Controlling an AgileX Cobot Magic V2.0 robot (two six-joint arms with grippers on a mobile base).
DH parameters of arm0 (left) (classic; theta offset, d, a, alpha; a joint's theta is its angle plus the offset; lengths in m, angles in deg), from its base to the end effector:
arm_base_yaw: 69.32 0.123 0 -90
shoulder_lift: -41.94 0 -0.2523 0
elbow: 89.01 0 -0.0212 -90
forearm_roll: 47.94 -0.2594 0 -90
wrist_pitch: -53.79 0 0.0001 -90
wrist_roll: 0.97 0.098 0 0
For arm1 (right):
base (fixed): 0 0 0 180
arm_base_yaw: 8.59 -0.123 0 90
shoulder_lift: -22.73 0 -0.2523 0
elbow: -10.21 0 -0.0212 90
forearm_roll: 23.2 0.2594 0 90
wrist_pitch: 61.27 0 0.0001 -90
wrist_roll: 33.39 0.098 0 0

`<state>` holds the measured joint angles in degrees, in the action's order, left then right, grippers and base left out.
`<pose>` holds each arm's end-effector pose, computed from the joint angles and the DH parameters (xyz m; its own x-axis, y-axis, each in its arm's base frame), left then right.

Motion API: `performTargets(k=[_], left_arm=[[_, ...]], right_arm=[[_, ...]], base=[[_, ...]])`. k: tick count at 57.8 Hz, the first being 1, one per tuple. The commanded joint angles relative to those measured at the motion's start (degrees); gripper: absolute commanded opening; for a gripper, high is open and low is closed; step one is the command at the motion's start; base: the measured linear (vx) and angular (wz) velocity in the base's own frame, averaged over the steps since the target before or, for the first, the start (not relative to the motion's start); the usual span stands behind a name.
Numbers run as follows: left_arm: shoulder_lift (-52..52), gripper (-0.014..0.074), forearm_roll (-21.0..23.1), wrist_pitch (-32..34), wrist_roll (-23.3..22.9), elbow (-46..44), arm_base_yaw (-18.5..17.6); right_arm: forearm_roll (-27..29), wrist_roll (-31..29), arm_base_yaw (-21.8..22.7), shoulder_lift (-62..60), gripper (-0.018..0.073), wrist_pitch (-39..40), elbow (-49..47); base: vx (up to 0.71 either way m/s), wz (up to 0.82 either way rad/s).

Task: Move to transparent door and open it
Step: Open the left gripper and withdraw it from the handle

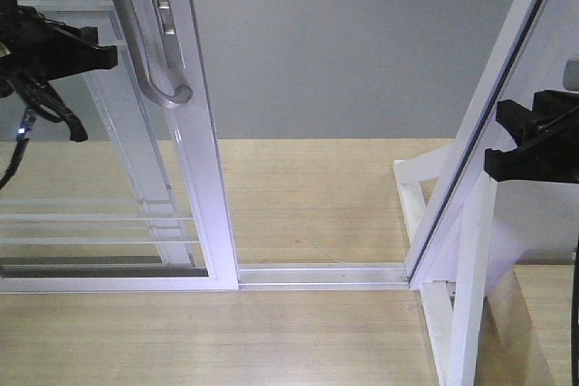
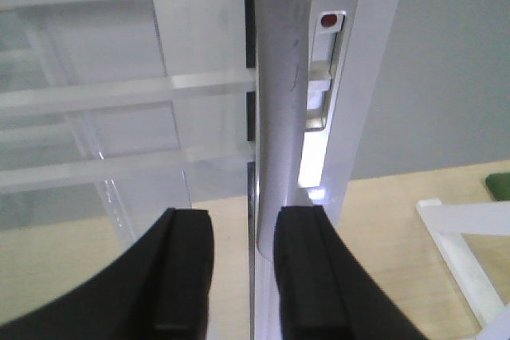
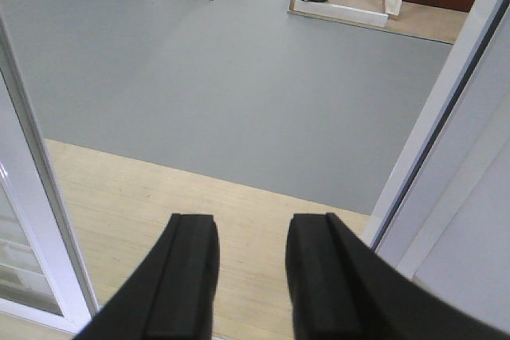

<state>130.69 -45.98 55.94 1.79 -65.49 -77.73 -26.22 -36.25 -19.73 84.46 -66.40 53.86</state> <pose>0.3310 -0.0488 0.2627 -0.3382 0.0641 -0.9389 0.1498 0.9886 0.0136 0.2238 0.0436 0.2624 -0.3225 -0.1677 -0.9316 -0.2230 0.9699 -0.0974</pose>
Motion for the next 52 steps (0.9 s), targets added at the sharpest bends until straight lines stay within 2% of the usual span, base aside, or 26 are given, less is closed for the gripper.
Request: performTargets(k=[1, 20, 25, 34, 43, 48, 52], left_arm=[[-7.21, 0.0332, 0.28, 6.15, -0.13, 1.10, -0.18], [-29.47, 0.0331, 0.64, 3.93, -0.31, 12.15, -0.18], [-35.27, 0.0331, 0.64, 0.51, -0.31, 14.00, -0.18], [-42.95, 0.0331, 0.64, -4.27, -0.31, 14.95, -0.18], [-47.03, 0.0330, 0.59, -4.74, -0.18, 14.95, -0.18], [-49.16, 0.0298, 0.65, -6.17, -0.31, 14.95, -0.18], [-51.86, 0.0214, 0.65, -6.63, -0.43, 16.79, -0.18]], right_arm=[[-0.04, -0.35, 0.43, -0.62, 0.0302, 4.11, -1.60], [-0.01, -0.35, 0.43, -0.62, 0.0302, 4.11, -1.60], [-0.01, -0.35, 0.43, -0.62, 0.0302, 4.11, -1.60], [-0.01, -0.35, 0.43, -0.62, 0.0302, 4.11, -1.60], [-0.01, -0.35, 0.43, -0.62, 0.0302, 4.11, -1.60], [-0.01, -0.35, 0.43, -0.62, 0.0302, 4.11, -1.60], [-0.07, -0.35, 0.43, -0.62, 0.0302, 4.11, -1.60]], base=[[0.00, 0.00], [0.00, 0.00], [0.00, 0.00], [0.00, 0.00], [0.00, 0.00], [0.00, 0.00], [0.00, 0.00]])
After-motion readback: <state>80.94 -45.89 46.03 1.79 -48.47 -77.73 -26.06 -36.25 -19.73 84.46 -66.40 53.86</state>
